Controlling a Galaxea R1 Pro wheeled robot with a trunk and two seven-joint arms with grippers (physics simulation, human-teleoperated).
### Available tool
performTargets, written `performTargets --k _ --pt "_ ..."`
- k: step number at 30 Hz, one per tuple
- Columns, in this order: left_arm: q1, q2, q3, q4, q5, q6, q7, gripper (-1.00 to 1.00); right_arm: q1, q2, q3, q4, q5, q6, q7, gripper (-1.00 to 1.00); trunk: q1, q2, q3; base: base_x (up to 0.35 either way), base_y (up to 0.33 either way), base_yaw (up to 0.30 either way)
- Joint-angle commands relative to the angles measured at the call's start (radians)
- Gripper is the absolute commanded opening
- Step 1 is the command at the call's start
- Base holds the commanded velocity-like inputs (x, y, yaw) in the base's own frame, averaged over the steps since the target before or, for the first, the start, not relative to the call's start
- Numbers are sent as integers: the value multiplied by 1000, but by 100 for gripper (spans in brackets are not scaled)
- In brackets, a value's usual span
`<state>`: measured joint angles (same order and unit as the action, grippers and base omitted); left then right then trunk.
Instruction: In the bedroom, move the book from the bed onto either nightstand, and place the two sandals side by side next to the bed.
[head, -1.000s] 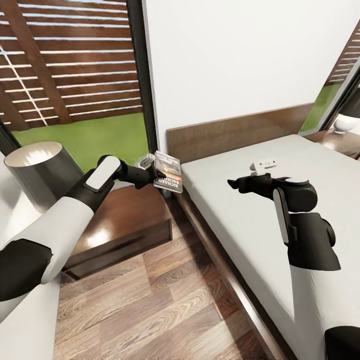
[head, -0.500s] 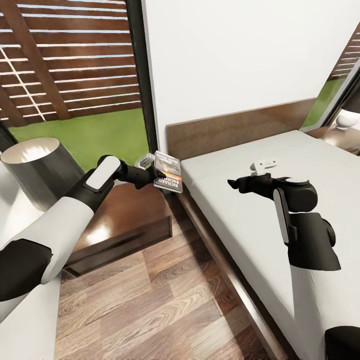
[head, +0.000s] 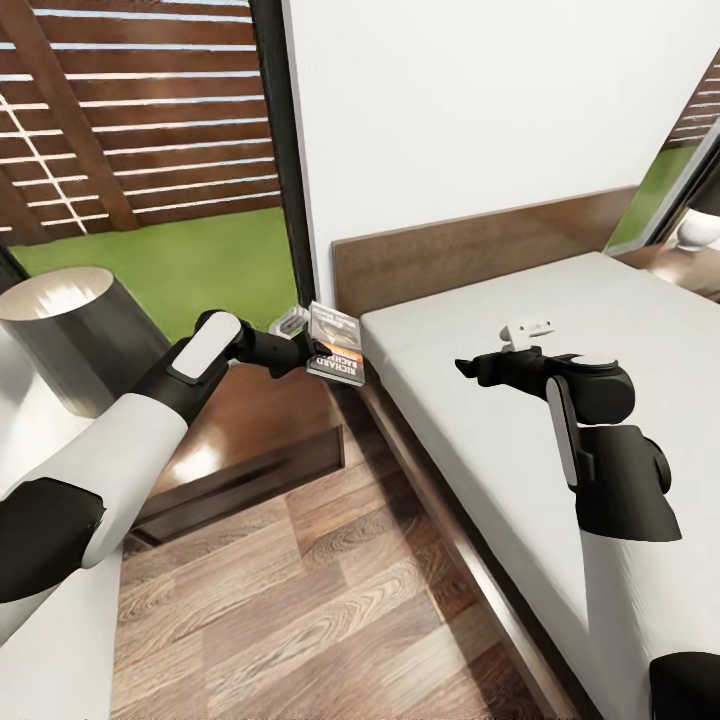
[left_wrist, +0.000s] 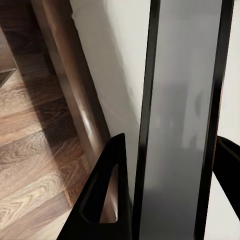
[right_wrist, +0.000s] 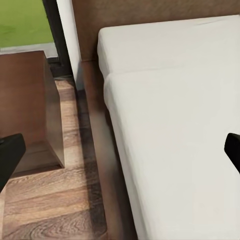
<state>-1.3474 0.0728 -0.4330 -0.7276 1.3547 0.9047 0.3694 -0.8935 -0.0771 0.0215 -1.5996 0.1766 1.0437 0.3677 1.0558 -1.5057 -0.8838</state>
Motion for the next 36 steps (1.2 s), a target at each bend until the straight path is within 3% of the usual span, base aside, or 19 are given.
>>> performTargets --k 1,14,21,36 --pt "-1 1 -4 -2 12 -1 11 -100 -1 0 1 -1 11 4 8 100 0 0 -2 0 0 0" --pt "-1 3 -4 -46 15 3 40 -100 -1 2 12 -2 11 4 8 100 0 0 -7 0 0 46" --pt "-1 3 -4 -56 15 3 50 -100 0 1 33 -1 13 4 9 100 0 0 -7 0 0 219" --pt "1 2 -4 -60 16 3 54 -100 0 0 40 -2 14 4 9 100 0 0 -8 0 0 268"
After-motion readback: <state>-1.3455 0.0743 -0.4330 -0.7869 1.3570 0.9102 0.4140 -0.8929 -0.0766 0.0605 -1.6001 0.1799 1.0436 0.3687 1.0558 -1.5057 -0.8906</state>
